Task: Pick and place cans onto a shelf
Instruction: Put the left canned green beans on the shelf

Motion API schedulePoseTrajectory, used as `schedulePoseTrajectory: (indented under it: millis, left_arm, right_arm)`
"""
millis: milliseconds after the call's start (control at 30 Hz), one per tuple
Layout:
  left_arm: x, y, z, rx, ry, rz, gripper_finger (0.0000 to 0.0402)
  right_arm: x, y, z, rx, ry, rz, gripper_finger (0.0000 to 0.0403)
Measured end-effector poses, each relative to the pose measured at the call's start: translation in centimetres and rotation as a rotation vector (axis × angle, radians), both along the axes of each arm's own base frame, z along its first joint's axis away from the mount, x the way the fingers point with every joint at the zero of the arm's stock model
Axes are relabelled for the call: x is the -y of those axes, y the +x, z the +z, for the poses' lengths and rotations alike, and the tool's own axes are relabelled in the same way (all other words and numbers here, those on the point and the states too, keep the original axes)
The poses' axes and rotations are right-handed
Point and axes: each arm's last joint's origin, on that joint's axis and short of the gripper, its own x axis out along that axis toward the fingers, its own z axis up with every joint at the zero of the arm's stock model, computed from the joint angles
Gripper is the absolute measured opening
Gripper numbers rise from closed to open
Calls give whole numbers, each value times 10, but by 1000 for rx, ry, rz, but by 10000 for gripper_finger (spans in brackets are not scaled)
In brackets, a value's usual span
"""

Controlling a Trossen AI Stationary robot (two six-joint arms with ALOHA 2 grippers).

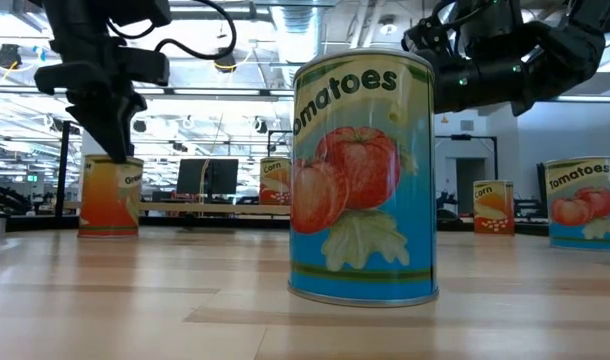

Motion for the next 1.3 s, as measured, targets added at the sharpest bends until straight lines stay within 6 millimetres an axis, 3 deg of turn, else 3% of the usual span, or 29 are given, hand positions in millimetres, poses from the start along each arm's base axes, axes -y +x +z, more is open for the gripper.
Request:
schedulePoseTrajectory:
  millis: [100,267,400,567,767,1133,1300]
  left_arm:
    - [-1,2,6,8,-1,-5,9]
    - [-8,12,32,99,8,11,2]
    - [-19,17,55,143,74,-77,0]
    - [-37,17,69,162,84,-150,0]
    - [-40,16,55,99,-94,-73,13]
    - [-18,46,25,-15,-52,-6,133]
    - [-17,52,12,-80,39,84,154]
  right_arm:
    - [0,0,0,0,0,0,14]
    - [0,0,0,-1,0,0,16]
    - [0,0,0,-3,0,0,15]
    - [0,0,-2,-17,1,0,15]
    - [1,0,-3,-34,1,-1,16]
    - [1,0,-4,-43,2,-2,15]
    - [1,0,-4,-46,2,-1,17]
